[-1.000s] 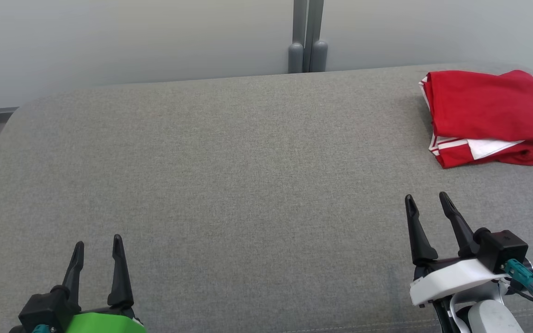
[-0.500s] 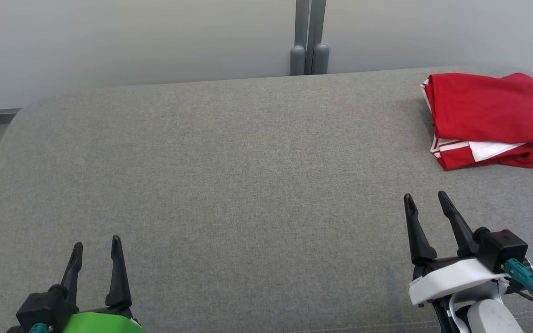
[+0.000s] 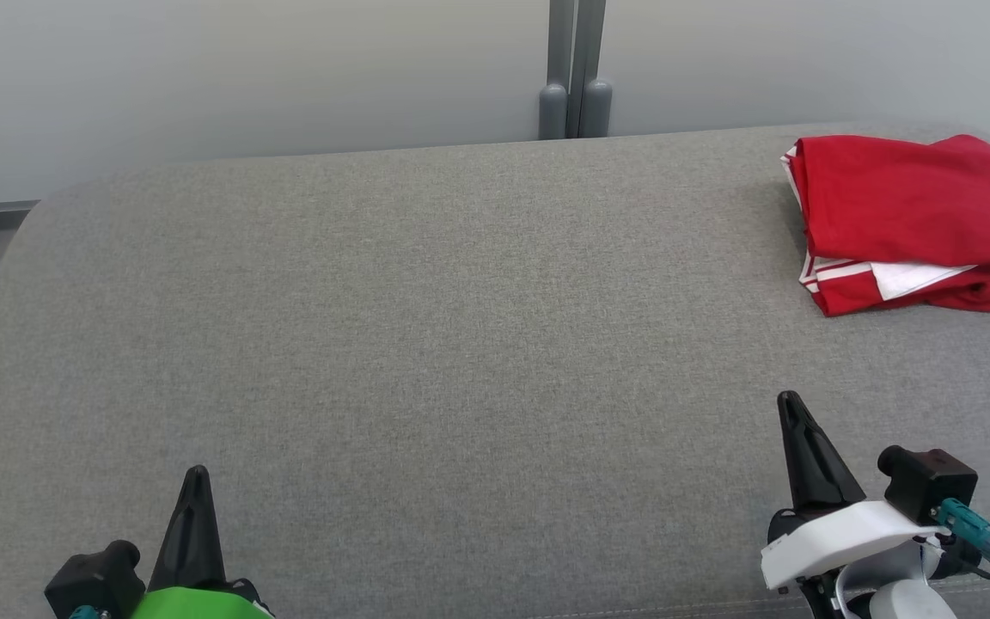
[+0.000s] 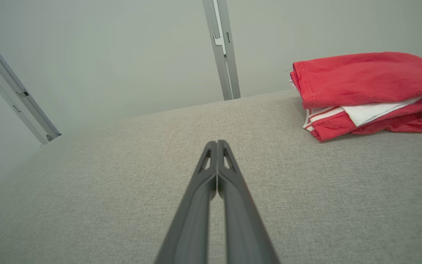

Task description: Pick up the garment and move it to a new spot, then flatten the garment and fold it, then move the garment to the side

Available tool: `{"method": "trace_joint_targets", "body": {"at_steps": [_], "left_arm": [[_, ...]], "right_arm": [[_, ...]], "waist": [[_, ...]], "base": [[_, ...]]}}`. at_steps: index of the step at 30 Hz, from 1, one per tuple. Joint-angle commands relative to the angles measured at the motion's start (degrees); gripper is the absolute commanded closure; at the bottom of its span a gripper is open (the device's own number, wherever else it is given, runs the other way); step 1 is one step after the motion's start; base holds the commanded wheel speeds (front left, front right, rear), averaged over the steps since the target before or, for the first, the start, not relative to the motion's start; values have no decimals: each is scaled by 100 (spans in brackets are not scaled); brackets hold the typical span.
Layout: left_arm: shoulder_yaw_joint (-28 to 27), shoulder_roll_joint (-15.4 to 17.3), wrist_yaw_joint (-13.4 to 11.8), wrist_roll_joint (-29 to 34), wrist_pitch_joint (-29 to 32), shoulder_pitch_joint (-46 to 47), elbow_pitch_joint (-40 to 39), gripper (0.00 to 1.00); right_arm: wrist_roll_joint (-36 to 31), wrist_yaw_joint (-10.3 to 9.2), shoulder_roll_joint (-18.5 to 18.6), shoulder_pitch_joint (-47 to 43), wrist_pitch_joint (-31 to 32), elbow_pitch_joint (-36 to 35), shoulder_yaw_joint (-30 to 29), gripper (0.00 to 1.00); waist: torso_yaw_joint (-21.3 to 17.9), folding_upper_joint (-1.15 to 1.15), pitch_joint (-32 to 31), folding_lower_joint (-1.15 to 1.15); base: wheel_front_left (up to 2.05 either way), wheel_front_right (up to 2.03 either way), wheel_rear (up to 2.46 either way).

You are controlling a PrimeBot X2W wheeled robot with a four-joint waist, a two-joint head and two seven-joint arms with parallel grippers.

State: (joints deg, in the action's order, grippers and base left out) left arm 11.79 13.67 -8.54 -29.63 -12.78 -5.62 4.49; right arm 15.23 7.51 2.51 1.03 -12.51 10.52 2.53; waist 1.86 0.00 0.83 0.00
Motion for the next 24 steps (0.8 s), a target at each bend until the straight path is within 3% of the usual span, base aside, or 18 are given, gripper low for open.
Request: {"method": "trace_joint_targets", "body": {"at_steps": [1,24], "left_arm": [[-59,7,61,-267,33,66,-59,100],[-265,-308,518,-2071,333,388,188,100]], "right_arm": [[350,0,41,65,75,-91,-59,100],[2698,-1,214,99,694,-42,-408,100]], "waist": [[-4,0,-1,0],[-38,0,-16,0]], "base": [[0,0,0],[0,0,0]]}}
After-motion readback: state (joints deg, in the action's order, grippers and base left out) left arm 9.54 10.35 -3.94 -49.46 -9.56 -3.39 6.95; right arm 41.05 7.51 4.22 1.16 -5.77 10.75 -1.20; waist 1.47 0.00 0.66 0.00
